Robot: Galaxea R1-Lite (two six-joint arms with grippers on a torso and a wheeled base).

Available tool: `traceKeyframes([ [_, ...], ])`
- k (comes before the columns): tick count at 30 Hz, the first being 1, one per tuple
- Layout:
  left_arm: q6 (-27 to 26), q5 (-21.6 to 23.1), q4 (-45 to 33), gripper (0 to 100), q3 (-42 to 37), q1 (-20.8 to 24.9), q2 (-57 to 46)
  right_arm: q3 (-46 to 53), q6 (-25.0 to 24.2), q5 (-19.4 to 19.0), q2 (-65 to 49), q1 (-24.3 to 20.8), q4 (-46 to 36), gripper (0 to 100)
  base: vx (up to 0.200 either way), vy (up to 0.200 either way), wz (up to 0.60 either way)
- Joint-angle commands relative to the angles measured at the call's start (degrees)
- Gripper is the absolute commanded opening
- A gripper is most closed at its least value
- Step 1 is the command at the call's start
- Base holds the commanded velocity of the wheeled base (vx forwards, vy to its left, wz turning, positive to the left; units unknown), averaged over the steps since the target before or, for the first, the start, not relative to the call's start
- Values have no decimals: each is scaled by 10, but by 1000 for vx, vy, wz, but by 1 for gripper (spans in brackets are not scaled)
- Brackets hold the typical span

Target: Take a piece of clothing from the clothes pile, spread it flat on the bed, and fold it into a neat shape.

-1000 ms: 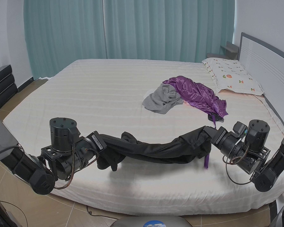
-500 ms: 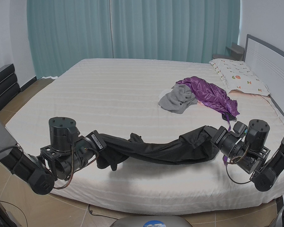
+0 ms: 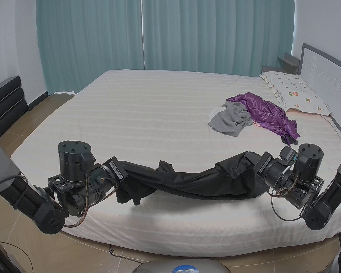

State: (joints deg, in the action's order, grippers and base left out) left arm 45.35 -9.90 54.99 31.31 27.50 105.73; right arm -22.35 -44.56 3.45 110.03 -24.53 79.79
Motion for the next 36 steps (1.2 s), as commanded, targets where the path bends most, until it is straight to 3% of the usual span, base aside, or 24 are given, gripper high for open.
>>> traceKeyframes([
  [1,0,0,0,0,0,0,0,0,0,0,2,2,0,0,0,200,0],
  [6,0,-1,0,0,-2,0,-1,-3,-6,1,0,3,0,0,0,200,0],
  [27,-1,1,0,0,-10,0,0,6,-6,2,-10,3,0,0,0,0,0],
  [36,-5,0,-1,0,-12,2,-20,22,-1,3,-46,-2,-1,0,-200,0,0],
])
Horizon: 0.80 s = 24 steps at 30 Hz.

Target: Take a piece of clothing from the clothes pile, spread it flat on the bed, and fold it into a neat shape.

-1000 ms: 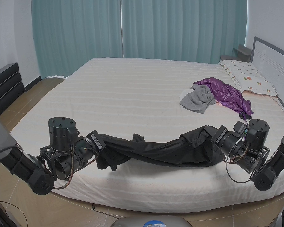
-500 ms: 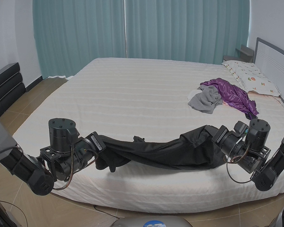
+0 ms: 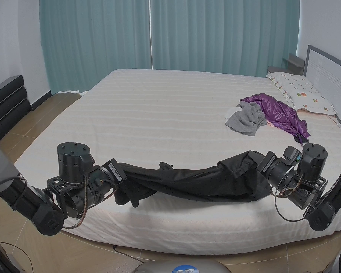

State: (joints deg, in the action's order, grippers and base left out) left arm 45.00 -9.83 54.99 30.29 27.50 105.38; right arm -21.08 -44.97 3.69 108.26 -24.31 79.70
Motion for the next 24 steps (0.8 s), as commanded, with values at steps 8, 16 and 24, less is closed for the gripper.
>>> traceKeyframes([
  [8,-19,-2,-8,0,-17,7,-98,18,21,1,-138,-6,-12,0,-75,0,0],
  [16,-37,-2,-50,0,-1,6,-166,-34,42,0,-279,-7,-126,0,0,0,0],
  [24,-41,0,-233,0,168,1,-150,-227,42,2,-263,5,-300,0,0,0,0],
])
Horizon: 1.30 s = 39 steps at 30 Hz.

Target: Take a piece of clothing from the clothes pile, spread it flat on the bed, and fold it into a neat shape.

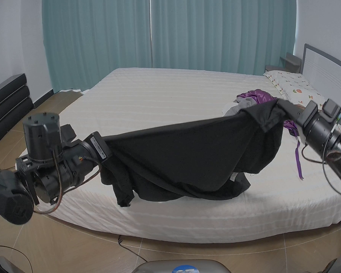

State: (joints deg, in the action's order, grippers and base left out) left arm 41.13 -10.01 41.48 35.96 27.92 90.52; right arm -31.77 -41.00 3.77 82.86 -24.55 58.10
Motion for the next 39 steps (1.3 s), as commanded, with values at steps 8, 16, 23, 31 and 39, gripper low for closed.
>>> traceKeyframes([
  [8,2,3,-140,0,235,-34,89,-246,8,2,85,44,-145,0,0,0,0],
  [16,2,8,-147,0,294,-52,185,-313,15,30,196,53,-140,0,175,0,0],
  [23,2,10,-149,0,339,-55,256,-377,22,39,266,55,-142,0,200,0,0],
  [31,2,7,-178,0,413,-65,343,-422,31,39,368,54,-139,0,175,0,0],
  [39,2,6,-178,0,459,-74,422,-481,37,68,480,53,-129,0,0,0,0],
])
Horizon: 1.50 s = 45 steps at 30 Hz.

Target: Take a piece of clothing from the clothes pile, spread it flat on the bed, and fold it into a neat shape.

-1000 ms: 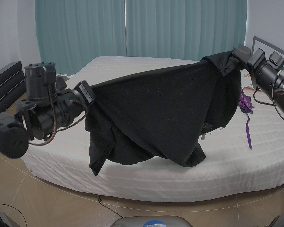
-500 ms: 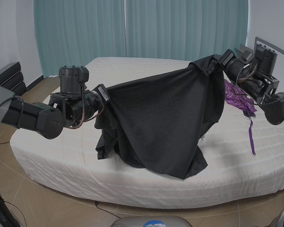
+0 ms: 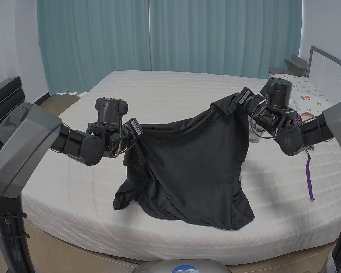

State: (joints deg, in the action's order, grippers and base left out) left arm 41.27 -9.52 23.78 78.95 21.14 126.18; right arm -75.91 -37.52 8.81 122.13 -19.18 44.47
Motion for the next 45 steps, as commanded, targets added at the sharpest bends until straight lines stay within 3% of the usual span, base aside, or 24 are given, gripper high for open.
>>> traceKeyframes([
  [1,0,1,3,0,51,-7,98,-70,3,36,131,-1,18,0,0,0,0],
  [11,41,2,-1,0,135,-11,184,-114,3,48,213,9,42,0,0,0,0],
  [12,42,3,-1,0,143,-12,193,-122,1,47,222,10,42,100,0,0,0],
  [13,42,2,-1,100,152,-13,205,-137,-1,47,237,11,42,100,0,0,0],
  [19,43,-9,6,100,169,-21,228,-153,-4,52,268,14,65,100,0,0,0],
  [24,77,-55,9,100,215,-44,222,-155,-4,67,261,32,124,100,0,0,0],
  [30,76,-47,-15,100,220,-61,208,-153,-4,74,262,44,123,100,0,0,0],
  [36,33,7,-117,100,216,-71,204,-145,-2,66,273,50,77,100,0,0,0],
  [39,29,71,-177,100,184,-69,181,-122,-5,56,275,50,66,100,0,0,0],
  [40,29,73,-179,100,183,-69,180,-121,-4,55,275,50,66,100,0,0,0],
  [42,29,137,-193,100,152,-70,144,-88,-5,31,267,50,67,100,0,0,0],
  [45,29,151,-191,100,149,-73,128,-65,-5,22,252,52,68,100,0,0,0],
])
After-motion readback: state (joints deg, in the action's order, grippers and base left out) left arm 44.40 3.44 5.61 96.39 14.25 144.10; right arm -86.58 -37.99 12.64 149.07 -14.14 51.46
